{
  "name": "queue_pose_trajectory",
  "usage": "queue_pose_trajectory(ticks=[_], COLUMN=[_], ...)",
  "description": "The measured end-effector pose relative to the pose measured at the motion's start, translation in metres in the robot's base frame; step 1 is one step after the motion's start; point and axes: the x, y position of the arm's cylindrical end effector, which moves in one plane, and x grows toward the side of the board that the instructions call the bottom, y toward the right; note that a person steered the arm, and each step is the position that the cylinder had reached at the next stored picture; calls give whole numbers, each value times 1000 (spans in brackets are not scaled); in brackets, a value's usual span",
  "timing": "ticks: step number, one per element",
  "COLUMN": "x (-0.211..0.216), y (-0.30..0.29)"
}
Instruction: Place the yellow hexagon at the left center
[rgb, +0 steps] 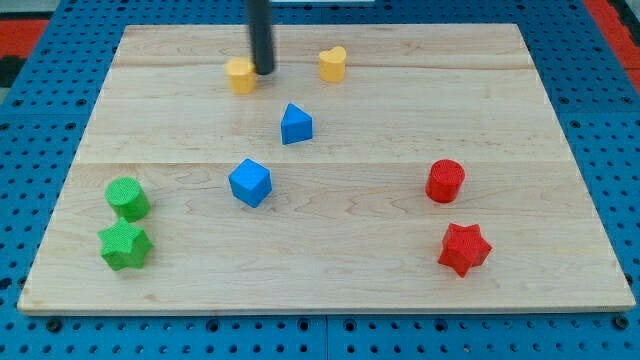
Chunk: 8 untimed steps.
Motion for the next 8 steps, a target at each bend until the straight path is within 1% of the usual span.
queue_pose_trajectory(ticks=[1, 2, 3, 4, 5, 6, 7, 8], x=[1, 23, 37, 45, 72, 50, 63, 93], y=[-20, -43, -103, -99, -110, -130, -127, -96])
